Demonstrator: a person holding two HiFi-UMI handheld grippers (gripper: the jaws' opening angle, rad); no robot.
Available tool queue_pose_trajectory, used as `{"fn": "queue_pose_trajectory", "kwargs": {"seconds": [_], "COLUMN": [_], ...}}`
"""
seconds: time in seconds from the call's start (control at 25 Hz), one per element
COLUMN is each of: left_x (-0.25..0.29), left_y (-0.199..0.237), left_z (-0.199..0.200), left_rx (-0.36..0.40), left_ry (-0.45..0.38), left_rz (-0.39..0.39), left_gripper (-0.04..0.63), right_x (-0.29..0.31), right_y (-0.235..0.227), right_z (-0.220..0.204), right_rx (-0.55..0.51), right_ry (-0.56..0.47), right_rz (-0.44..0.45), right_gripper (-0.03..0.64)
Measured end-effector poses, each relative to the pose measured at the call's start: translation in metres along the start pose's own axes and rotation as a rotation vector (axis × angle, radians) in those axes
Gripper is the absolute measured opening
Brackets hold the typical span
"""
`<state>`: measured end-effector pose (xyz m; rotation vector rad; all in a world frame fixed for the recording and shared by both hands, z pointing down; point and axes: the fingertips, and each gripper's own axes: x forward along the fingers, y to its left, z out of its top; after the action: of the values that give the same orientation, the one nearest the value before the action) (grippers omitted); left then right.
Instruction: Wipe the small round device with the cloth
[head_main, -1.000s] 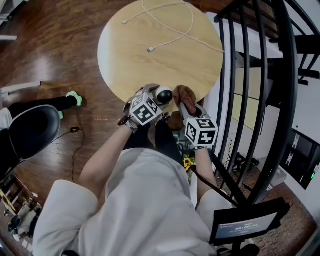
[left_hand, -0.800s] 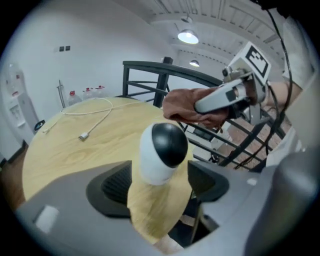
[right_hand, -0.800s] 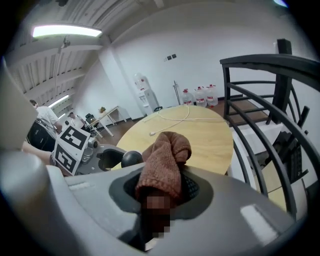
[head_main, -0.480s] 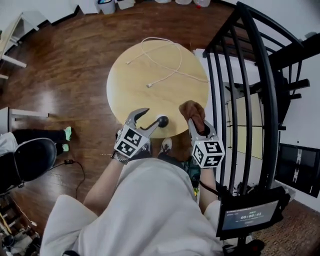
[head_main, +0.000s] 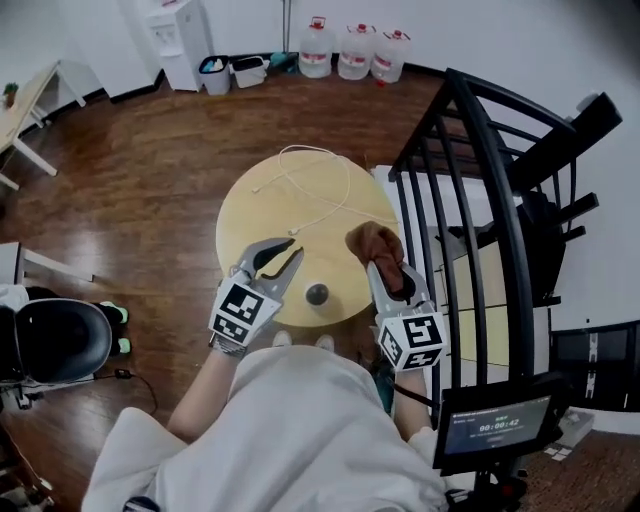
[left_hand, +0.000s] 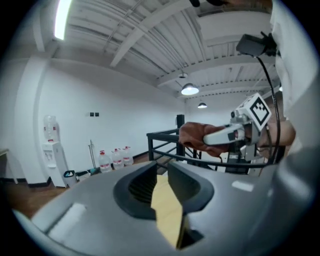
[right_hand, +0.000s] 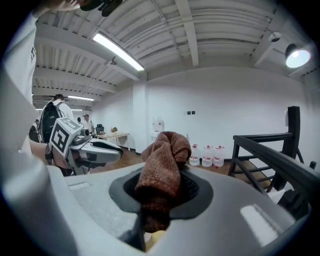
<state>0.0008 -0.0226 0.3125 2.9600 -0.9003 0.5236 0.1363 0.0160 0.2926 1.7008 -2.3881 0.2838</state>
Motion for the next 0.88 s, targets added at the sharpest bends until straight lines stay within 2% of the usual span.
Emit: {"fn": "queue_pose_trajectory", "kwargs": {"seconds": [0.16,0.28,0.44,0.64,0.88], "left_x": [-0.009,-0.014,-0.018,-0.020,-0.027], "left_y": [0.016,0.023,0.026,0.027,0.012], "left_z": [0.040,0.064,0.079,0.071,0.025], "left_rx": [0.048,0.063,0.081,0.070,0.015], "left_ry": [-0.067,-0.115,-0.145,-0.143,-0.092], "left_rz": [0.040,0.048,0.029,-0.009,-0.076], "left_gripper": [0.003,0.003,0.003,0.002,0.000], "right_x": [0.005,0.005,0.006,0.008,-0.006], "right_y": [0.001,0.004,0.009,0.019,0.034], "right_z": [0.042,0.073,0.088,0.080,0.033], "right_rx": [-0.018,-0.058,-0.080,-0.058,-0.031], "right_ry": [-0.081,-0.157,-0.191,-0.176,-0.093], "right_rz": [0.006,0.010,0.004,-0.009,-0.032], "right_gripper": [0.089,0.089,0.089,0.089,0.089]}}
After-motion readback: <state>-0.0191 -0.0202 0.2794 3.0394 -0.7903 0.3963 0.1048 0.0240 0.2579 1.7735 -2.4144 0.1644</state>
